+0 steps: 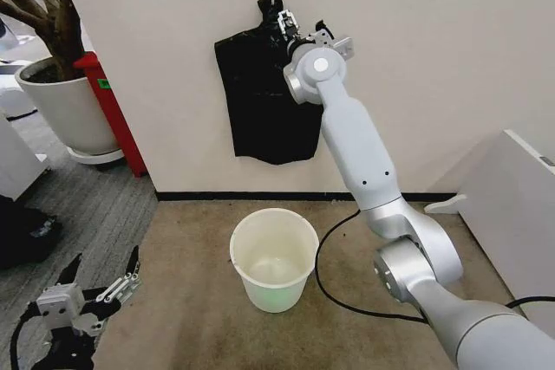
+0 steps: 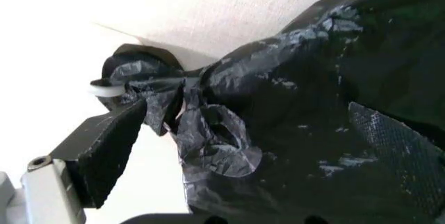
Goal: Place the garbage bag over the trash bin.
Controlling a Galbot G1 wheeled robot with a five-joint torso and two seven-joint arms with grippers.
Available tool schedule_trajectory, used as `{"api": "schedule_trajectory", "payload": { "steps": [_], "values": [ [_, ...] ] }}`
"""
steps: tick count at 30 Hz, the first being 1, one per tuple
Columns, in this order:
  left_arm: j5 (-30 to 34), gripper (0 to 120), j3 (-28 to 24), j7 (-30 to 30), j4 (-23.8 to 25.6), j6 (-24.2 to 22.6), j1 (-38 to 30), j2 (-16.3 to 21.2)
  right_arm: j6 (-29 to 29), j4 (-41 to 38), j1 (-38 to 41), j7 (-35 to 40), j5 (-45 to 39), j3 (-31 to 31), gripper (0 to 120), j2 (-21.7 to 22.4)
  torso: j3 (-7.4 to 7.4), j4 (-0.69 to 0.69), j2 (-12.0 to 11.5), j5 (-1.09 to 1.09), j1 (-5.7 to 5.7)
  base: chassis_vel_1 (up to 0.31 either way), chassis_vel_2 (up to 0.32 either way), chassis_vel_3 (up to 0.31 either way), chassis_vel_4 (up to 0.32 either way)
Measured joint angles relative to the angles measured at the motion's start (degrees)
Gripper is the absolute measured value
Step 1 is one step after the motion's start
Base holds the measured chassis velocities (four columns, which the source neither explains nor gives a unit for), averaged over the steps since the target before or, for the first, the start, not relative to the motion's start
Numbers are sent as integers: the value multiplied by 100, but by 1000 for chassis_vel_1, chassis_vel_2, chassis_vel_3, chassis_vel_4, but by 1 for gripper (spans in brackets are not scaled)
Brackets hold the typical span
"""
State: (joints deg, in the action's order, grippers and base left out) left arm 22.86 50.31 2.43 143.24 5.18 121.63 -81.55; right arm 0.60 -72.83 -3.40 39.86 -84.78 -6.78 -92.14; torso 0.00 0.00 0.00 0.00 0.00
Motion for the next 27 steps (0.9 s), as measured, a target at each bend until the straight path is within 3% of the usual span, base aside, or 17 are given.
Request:
{"api": "schedule_trajectory", "payload": {
  "steps": [15, 27],
  "values": [
    [-7, 100, -7, -5, 0, 2, -5, 2, -18, 75, 60, -138, -86, 233, 100, 0, 0, 0, 0, 0, 0, 0, 0, 0, 0],
    [-11, 100, -13, -9, 0, 3, -8, 3, -22, 304, 102, -375, -21, 164, 63, 0, 0, 0, 0, 0, 0, 0, 0, 0, 0]
  ]
}}
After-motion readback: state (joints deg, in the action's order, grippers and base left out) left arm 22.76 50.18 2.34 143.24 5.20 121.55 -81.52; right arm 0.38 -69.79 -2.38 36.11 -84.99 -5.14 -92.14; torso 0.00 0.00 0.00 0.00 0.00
